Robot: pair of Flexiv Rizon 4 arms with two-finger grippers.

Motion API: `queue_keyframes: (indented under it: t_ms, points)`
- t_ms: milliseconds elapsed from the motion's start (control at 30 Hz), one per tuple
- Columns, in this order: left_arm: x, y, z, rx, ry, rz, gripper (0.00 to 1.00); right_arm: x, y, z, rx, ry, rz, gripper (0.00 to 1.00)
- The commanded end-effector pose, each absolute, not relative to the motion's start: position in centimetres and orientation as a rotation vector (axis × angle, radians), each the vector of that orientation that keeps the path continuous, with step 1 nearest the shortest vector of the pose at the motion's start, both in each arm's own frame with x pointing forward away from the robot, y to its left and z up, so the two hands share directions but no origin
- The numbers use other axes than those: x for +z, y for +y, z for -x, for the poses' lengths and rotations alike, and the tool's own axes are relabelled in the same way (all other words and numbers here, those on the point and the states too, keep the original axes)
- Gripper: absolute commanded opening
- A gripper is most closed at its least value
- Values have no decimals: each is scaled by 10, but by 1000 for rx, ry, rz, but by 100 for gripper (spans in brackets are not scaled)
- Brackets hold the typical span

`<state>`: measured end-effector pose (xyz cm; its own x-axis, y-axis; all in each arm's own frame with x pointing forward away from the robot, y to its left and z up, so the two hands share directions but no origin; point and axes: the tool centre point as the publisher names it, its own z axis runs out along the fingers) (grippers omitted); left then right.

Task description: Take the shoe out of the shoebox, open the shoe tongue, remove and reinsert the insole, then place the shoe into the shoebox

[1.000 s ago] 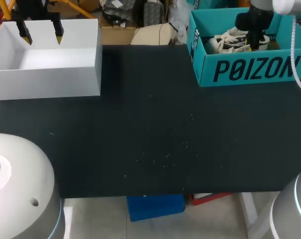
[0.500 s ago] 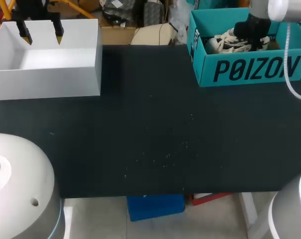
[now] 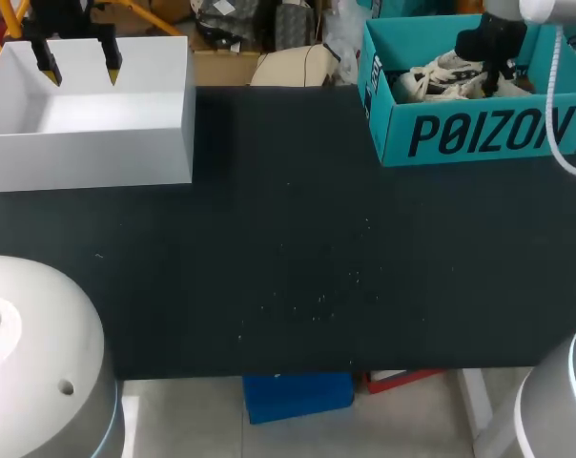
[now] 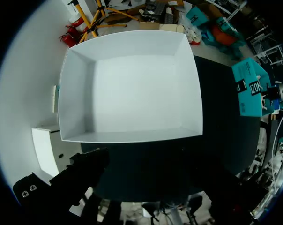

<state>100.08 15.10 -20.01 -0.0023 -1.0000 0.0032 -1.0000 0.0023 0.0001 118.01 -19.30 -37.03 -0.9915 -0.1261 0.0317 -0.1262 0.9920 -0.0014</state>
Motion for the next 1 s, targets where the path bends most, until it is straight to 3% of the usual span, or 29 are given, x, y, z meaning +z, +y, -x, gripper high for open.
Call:
queue_keyframes:
  t_ms: [33,433,800,1000]
  points:
    - [-200,150,-1001,0,-2221,-2219,100,-317,-192,-1184,32,-3111,-210,0]
    - [-200,150,-1001,0,-2221,-2219,100,-217,-166,-1177,194,-3170,-225,0]
    - [-200,150,-1001,0,-2221,-2219,100,-143,-98,-1116,255,-3239,-179,0]
    - [-200,150,-1001,0,-2221,-2219,100,-132,-59,-1074,253,-3295,-165,0]
